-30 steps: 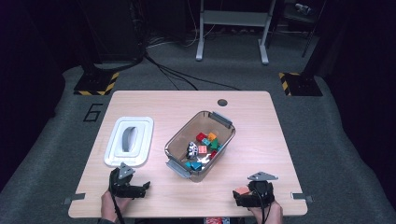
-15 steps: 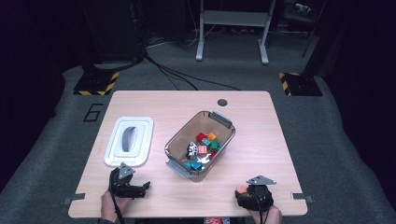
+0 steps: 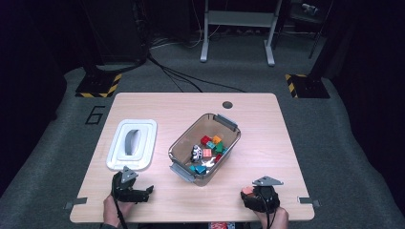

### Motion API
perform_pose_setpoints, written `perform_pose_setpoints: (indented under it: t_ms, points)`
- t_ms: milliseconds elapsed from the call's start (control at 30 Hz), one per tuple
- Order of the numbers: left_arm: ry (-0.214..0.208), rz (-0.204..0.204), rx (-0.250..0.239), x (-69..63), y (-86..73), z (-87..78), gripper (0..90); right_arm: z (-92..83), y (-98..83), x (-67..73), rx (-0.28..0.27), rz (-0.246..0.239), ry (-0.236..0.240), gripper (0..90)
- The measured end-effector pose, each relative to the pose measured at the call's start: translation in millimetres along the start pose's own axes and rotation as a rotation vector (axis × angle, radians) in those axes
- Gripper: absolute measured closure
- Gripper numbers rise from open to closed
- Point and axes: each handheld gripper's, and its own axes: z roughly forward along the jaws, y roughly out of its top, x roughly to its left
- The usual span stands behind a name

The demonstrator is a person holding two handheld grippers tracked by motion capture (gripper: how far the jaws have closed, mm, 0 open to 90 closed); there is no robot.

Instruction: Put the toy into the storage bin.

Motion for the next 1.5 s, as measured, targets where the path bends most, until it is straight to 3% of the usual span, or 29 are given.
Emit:
perform_pose_setpoints:
  t_ms: [500,967,1500]
  points:
    - [-0.003,-0.007,-0.003,-0.2,0.2,0.1,0.7,1.0,25.5,-18.4,-0.051,0.008,0.021,43.2]
    - [-0.004,-0.007,-0.002,-0.1,0.2,0.1,0.6,11.3,47.5,-34.7,-0.043,0.014,0.045,43.2]
    - [-0.004,-0.007,-0.002,-0.1,0.2,0.1,0.6,8.4,87.3,-40.4,-0.060,-0.002,0.045,43.3]
